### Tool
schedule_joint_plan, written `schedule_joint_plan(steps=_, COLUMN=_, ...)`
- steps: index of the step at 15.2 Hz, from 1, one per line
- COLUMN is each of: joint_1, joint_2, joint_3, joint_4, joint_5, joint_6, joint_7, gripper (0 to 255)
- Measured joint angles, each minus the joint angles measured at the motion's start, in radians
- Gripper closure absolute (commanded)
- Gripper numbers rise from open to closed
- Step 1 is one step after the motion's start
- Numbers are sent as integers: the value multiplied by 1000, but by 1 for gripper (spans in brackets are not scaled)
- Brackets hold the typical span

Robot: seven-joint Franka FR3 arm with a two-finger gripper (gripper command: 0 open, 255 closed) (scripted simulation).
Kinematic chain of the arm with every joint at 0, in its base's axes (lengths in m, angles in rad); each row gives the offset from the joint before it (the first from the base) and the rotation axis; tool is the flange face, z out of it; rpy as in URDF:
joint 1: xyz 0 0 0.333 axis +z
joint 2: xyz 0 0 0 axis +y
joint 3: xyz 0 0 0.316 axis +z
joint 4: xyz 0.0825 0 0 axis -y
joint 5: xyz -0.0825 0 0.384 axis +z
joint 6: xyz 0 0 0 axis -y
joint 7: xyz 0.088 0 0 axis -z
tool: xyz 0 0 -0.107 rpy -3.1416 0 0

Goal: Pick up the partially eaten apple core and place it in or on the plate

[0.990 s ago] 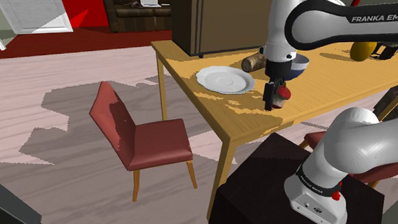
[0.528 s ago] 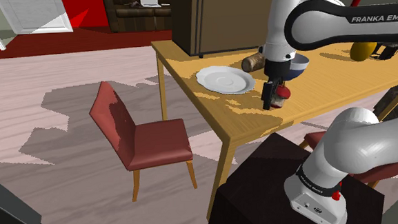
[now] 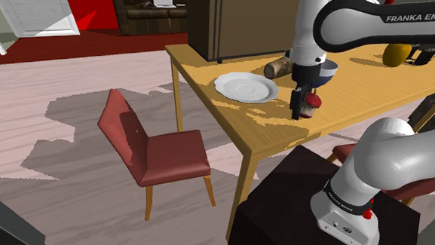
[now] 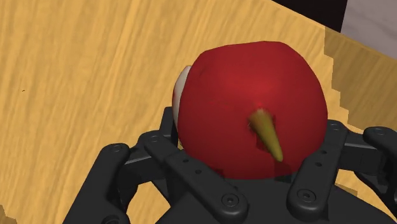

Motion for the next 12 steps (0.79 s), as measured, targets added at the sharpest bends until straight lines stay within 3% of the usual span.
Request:
schedule_joint_plan(steps=4, joint_1=3, joint_2=3, joint_3=9, joint_4=2, joint_5=-17, joint_6=-17, joint_7=16, gripper=255)
schedule_joint_plan(steps=12, joint_1=7, joint_2=9, joint_3=25, joint_4=130, joint_5=20, joint_6=-89, joint_7=28, gripper=255)
